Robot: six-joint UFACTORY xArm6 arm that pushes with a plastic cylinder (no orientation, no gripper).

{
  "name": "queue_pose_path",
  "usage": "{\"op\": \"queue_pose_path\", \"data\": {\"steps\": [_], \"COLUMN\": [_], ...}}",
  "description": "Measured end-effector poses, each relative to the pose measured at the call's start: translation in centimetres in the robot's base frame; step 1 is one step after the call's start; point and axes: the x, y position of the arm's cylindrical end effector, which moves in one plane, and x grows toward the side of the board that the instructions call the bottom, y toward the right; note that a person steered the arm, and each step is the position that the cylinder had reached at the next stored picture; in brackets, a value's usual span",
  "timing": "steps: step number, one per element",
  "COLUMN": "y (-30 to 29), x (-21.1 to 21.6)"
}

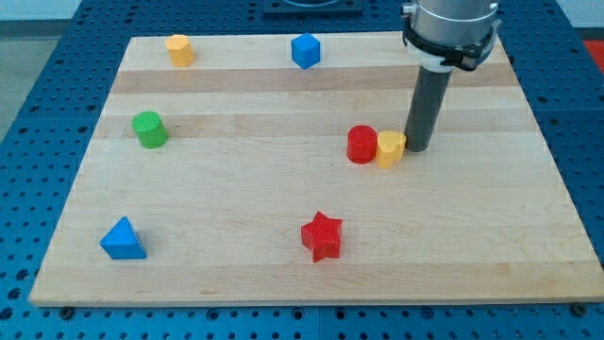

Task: Move the red star to the bottom of the red circle

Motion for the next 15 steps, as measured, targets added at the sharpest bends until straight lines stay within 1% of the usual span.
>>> {"op": "queue_pose_path", "data": {"steps": [1, 2, 3, 4, 5, 6, 7, 8, 10, 12, 13, 14, 15], "y": [1.2, 1.2, -0.3, -3.2, -7.9, -12.6, -15.4, -15.4, -13.0, -12.1, -11.1, -11.0, -9.7], "x": [1.7, 5.4, 9.8, 13.9, 16.7, 17.8, 17.8, 17.3, 15.2, 11.9, 12.1, 14.7, 15.4]}}
